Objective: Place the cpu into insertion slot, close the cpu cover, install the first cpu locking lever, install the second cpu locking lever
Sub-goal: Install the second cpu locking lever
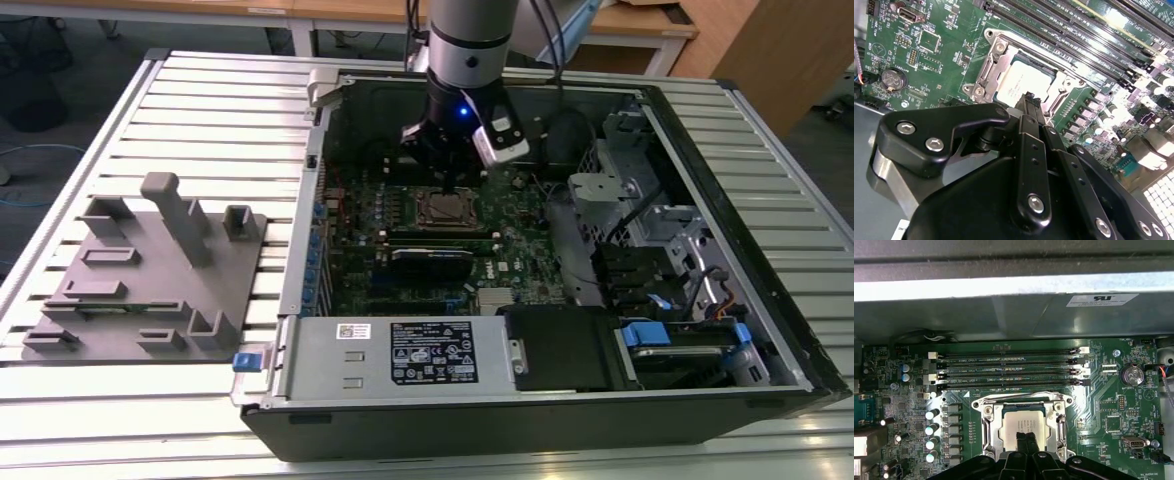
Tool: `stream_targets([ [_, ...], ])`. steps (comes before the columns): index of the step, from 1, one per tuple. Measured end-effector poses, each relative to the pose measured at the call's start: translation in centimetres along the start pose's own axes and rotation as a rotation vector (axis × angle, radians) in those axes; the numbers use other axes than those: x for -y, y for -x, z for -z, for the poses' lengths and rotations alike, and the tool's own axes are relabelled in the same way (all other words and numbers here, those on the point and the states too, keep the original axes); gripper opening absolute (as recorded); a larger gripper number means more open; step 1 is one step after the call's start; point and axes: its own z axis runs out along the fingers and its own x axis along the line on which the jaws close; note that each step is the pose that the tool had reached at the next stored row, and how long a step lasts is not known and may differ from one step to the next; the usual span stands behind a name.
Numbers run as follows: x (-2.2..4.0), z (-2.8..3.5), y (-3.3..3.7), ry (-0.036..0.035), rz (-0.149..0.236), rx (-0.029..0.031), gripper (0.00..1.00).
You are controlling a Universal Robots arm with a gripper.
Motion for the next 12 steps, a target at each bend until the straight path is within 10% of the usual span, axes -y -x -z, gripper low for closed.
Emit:
stream_targets([
  [12,-0.03,0.68,0.01,0.0,0.0,0.0,0.11],
])
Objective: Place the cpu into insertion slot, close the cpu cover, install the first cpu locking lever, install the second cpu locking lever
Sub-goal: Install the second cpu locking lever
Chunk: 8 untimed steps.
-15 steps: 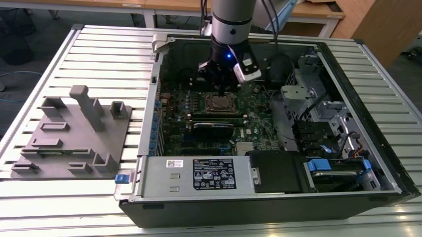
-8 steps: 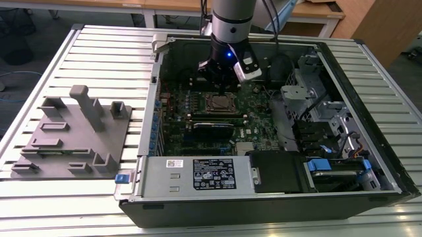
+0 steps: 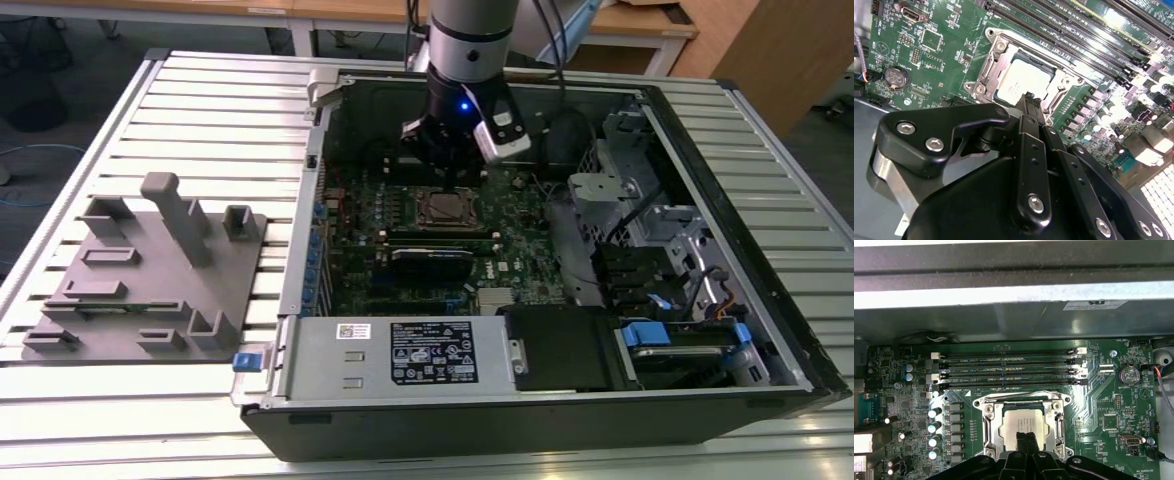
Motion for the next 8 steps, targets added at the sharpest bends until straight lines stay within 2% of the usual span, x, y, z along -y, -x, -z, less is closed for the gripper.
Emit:
stream_targets([
  [5,-0.02,0.44,0.01,-0.0001,0.0,0.0,0.11],
  [8,-0.02,0.44,0.01,0.0003,0.0,0.0002,0.11],
])
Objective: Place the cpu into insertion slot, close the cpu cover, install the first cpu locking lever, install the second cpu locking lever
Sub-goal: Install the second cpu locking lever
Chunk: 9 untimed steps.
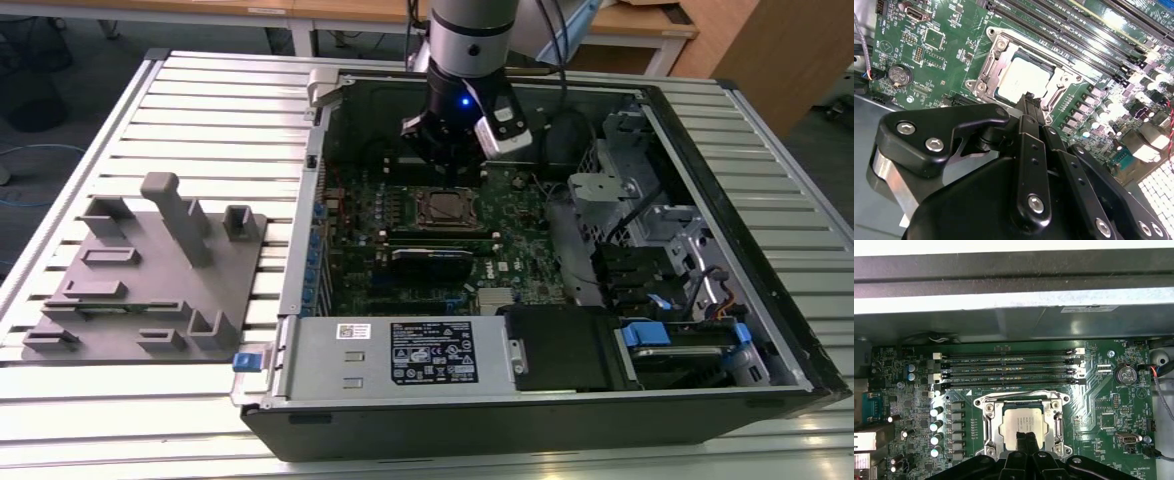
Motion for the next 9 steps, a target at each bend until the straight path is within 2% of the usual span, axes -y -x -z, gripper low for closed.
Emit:
stream_targets([
  [4,0.04,0.04,0.0,-0.0005,0.0,-0.0003,0.11],
  [9,0.49,0.05,0.03,-0.0003,0.0,-0.0002,0.11],
])
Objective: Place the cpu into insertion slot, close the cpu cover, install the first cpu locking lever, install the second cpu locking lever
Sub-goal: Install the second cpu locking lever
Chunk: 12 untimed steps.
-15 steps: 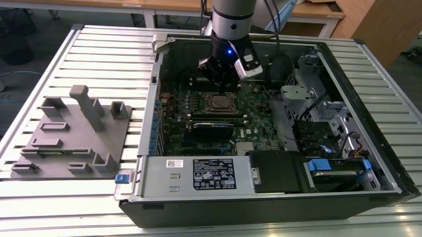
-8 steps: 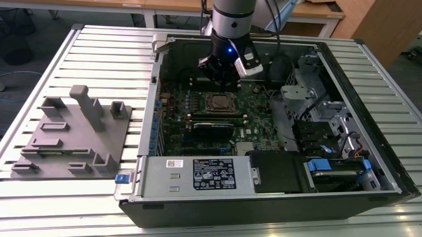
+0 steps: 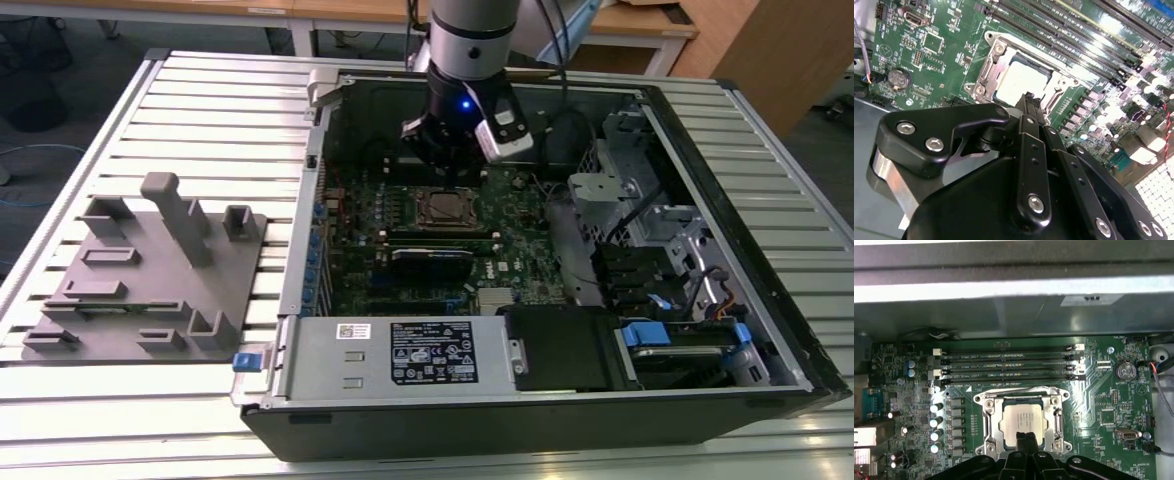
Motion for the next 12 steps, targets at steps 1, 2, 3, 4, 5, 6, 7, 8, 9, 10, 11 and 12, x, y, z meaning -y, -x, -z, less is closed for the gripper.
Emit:
stream_targets([
  [1,0.13,0.01,0.01,-0.0001,0.0,0.0,0.11],
  [2,0.26,0.02,0.02,-0.0001,0.0,0.0,0.11],
  [3,0.41,0.02,0.02,0.0,0.0,-0.0001,0.11],
  [4,0.56,0.03,0.03,0.0003,0.0,-0.0001,0.11],
  [5,0.71,0.03,0.04,0.0005,0.0,0.0,0.11],
  [6,0.86,0.04,0.05,0.0009,0.0,0.0,0.11],
  [7,1.02,0.04,0.06,0.0011,0.0,0.0,0.11],
  [8,1.18,0.05,0.07,0.0013,0.0,-0.0001,0.11],
  [9,1.35,0.06,0.08,0.0015,0.0,-0.0001,0.11],
  [10,1.53,0.07,0.09,0.0017,0.0,-0.0002,0.11],
  [11,1.72,0.08,0.1,0.0021,0.0,-0.0001,0.11],
  [12,1.92,0.08,0.12,0.0024,0.0,-0.0001,0.11],
])
